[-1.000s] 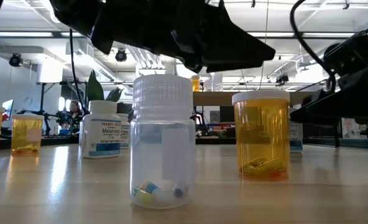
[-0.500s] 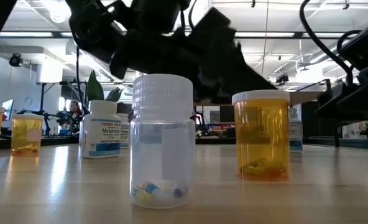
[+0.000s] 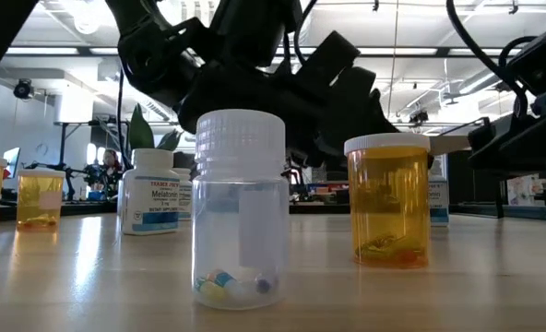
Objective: Pick and place medicine bottles onto shelf by color
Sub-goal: Put the small orange pill bottle on the shelf aligned with the other small orange pill bottles
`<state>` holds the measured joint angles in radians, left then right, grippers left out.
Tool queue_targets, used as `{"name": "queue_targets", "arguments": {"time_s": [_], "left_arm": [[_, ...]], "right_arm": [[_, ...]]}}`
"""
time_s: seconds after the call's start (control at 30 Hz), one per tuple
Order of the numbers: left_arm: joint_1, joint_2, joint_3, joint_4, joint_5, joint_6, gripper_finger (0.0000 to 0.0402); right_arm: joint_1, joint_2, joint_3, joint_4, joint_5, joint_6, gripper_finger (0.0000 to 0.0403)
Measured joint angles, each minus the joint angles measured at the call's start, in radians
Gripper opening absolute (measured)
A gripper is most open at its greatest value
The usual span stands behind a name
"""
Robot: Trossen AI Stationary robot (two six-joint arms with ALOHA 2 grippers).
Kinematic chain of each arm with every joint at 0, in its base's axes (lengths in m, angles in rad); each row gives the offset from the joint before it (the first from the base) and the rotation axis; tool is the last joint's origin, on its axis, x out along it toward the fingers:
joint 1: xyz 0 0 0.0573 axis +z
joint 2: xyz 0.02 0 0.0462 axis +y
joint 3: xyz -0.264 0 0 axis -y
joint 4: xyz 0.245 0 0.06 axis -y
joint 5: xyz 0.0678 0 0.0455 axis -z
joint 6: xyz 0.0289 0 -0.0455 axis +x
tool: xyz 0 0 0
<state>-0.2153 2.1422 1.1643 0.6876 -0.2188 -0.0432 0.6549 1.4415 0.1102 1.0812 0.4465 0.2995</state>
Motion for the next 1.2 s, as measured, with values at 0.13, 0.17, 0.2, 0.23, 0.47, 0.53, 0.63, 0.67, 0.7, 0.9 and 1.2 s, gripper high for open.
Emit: {"name": "queue_targets", "arguments": {"time_s": [0.13,0.17,0.2,0.23,0.47,0.53,0.63,0.67,0.7,0.9,1.2], "left_arm": [[0.001,0.0,0.001,0.004,0.001,0.005,0.0271],[0.002,0.0,0.003,0.007,0.001,0.005,0.0264],[0.002,0.0,0.003,0.01,0.002,0.005,0.0258],[0.003,0.0,0.002,0.01,0.002,0.005,0.0253],[0.005,0.0,0.0,-0.017,0.004,0.027,0.0229],[0.007,0.0,-0.004,-0.019,0.005,0.027,0.0226],[0.007,0.0,-0.004,-0.015,0.01,0.03,0.0225],[0.007,0.0,-0.004,-0.017,0.024,0.03,0.0225],[0.007,0.0,-0.001,-0.018,0.043,0.031,0.0225],[0.009,0.0,0.042,-0.051,0.073,0.024,0.0225],[0.027,-0.001,0.096,-0.175,0.049,0.022,0.0225]], "right_arm": [[0.006,-0.012,0.001,0.003,0.0,-0.005,0.0133],[0.008,-0.016,0.001,0.001,-0.001,-0.005,0.0132],[0.011,-0.021,0.001,-0.002,0.0,-0.005,0.0131],[0.011,-0.027,0.001,-0.001,0.0,-0.006,0.0129],[0.017,-0.057,0.017,0.0,0.0,-0.03,0.0128],[0.017,-0.066,0.03,-0.001,0.001,-0.046,0.0127],[0.017,-0.082,0.058,-0.001,0.001,-0.081,0.0123],[0.017,-0.087,0.069,0.0,0.0,-0.093,0.0121],[0.017,-0.094,0.077,-0.004,-0.001,-0.109,0.012],[0.017,-0.179,0.127,-0.148,-0.001,-0.136,0.0111],[0.021,-0.315,0.204,-0.462,0.0,-0.114,0.0109]]}}
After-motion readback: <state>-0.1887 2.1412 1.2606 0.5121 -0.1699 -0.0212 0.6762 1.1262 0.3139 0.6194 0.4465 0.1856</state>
